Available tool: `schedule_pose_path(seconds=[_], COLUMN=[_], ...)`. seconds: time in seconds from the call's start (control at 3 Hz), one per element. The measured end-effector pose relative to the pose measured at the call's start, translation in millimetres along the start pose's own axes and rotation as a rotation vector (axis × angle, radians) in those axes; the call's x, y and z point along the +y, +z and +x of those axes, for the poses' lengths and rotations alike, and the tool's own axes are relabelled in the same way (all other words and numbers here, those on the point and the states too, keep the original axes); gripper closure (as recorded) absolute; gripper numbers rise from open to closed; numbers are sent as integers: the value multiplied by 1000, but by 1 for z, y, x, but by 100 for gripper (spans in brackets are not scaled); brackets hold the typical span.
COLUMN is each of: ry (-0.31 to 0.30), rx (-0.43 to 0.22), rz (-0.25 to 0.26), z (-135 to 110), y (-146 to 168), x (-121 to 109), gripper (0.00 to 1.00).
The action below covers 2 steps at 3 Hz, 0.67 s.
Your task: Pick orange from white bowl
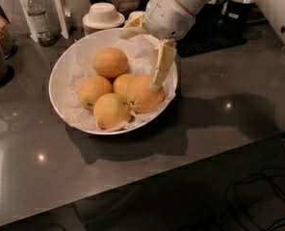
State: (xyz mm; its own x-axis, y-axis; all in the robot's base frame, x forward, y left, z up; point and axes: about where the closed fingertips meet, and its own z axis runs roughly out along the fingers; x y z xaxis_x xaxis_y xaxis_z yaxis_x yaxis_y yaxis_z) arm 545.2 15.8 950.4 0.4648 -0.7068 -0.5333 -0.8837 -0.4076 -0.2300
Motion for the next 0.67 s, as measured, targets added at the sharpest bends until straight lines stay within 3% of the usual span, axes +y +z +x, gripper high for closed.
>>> schedule_pose_path(seconds=[0.33,0.67], ry=[0,46], rx=[0,-13], rz=[0,7], z=[0,5], y=[0,4], x=[0,6], gripper=[15,13])
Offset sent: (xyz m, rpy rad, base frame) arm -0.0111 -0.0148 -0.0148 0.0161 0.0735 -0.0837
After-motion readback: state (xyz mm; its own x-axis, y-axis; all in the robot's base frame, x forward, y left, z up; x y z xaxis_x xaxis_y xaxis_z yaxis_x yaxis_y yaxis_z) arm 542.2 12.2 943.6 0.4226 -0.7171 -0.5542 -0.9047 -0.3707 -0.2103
